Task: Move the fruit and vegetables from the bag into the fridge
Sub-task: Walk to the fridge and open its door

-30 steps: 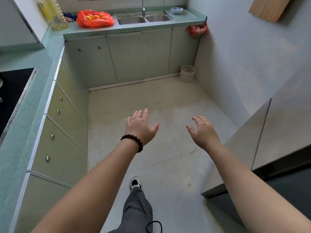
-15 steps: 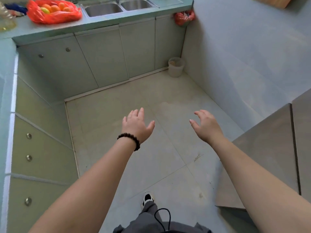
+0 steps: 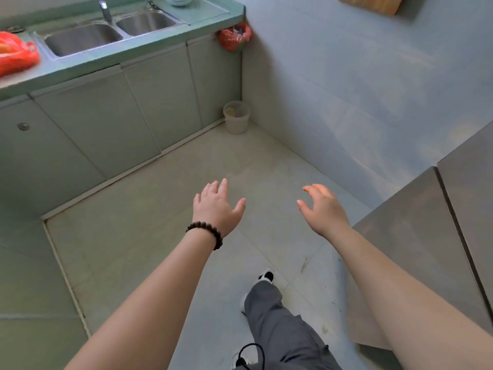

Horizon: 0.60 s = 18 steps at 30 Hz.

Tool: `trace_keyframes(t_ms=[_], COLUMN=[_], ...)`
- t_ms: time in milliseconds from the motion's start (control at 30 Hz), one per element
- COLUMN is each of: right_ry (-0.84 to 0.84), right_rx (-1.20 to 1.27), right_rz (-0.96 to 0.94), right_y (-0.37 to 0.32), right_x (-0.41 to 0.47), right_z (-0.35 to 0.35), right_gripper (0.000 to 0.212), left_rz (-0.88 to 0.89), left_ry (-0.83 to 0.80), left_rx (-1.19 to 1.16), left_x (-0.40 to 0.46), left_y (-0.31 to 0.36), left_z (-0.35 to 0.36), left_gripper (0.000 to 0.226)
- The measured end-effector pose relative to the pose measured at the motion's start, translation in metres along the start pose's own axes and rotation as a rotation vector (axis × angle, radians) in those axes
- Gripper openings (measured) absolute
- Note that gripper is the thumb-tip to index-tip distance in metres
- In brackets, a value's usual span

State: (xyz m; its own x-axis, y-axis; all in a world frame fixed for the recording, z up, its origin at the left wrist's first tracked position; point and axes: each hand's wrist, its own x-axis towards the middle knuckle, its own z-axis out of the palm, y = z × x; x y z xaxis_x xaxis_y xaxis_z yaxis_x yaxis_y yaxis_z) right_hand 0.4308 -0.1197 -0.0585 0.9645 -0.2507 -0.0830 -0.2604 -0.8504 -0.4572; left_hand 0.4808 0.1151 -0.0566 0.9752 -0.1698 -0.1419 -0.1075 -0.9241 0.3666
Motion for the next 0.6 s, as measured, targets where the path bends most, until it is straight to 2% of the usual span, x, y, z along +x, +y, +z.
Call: trace_keyframes(t_ms=[233,433,600], right_ry=[0.124,0.243,0.342], right_rx=[0.066,0.099,0.088], right_rz=[0.122,0.218,0.315], right_y=[0.03,0.055,0.082], right_x=[0.109,0.237,0.301], right_z=[-0.008,-0.048,-0.091], right_gripper=[0.044,0.044,0.043], left_rz=[0.155,0.346,0.495], left_ry=[-0.012,-0.009,-0.049], left_rx=[0.057,0.081,0.09], left_x=[0.136,0.286,0.366], left_y=[0.05,0.142,0.215], left_z=[0.004,-0.011,-0.011], left_gripper=[0.072,0.073,0.073])
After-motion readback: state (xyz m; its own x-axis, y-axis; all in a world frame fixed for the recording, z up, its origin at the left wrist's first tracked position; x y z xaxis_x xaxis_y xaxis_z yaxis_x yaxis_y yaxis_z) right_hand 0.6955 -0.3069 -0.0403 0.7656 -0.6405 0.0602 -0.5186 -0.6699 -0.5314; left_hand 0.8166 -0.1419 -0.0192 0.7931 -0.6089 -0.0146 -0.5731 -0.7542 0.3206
